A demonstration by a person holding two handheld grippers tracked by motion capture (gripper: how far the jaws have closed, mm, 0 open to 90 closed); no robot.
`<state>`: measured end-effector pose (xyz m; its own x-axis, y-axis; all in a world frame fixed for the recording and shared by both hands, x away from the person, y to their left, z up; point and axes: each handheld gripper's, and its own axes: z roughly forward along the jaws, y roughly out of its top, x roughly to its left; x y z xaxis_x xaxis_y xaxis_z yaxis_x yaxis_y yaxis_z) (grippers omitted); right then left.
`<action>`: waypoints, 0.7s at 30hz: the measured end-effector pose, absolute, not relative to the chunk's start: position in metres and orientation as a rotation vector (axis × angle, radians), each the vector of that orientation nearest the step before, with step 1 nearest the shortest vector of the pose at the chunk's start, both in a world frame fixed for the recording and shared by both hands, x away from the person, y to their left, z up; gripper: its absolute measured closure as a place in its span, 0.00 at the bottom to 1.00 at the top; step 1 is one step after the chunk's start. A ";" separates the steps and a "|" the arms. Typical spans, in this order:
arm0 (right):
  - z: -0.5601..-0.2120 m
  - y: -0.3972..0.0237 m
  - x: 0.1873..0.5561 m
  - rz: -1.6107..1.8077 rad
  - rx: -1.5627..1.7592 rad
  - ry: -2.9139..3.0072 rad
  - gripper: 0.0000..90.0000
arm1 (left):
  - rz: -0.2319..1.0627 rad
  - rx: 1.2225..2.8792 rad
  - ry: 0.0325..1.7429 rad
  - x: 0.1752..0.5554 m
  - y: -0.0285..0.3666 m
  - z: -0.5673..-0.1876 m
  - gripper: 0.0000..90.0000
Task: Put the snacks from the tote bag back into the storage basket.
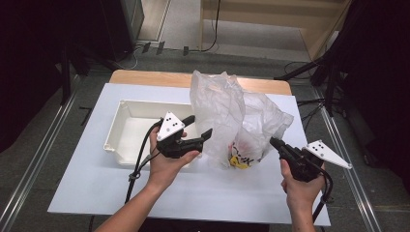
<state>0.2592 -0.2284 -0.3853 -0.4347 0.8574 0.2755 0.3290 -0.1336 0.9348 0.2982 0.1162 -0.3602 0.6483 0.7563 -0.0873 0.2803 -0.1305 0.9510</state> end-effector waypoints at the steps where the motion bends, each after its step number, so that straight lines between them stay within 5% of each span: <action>1: -0.385 -0.228 0.259 1.596 1.322 1.697 1.00 | 0.487 1.711 0.847 0.299 0.117 -0.361 0.65; 6: -0.386 -0.227 0.257 1.587 1.324 1.686 1.00 | 0.397 1.764 0.856 0.303 0.120 -0.370 1.00; 21: -0.414 -0.227 0.278 1.393 1.516 1.715 1.00 | 0.259 1.895 0.909 0.289 0.124 -0.419 1.00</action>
<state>0.2784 -0.2269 -0.4140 -0.2883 0.9181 0.2720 0.4545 -0.1188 0.8828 0.2889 0.1240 -0.4192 0.6969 0.6887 -0.2004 0.4794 -0.2395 0.8443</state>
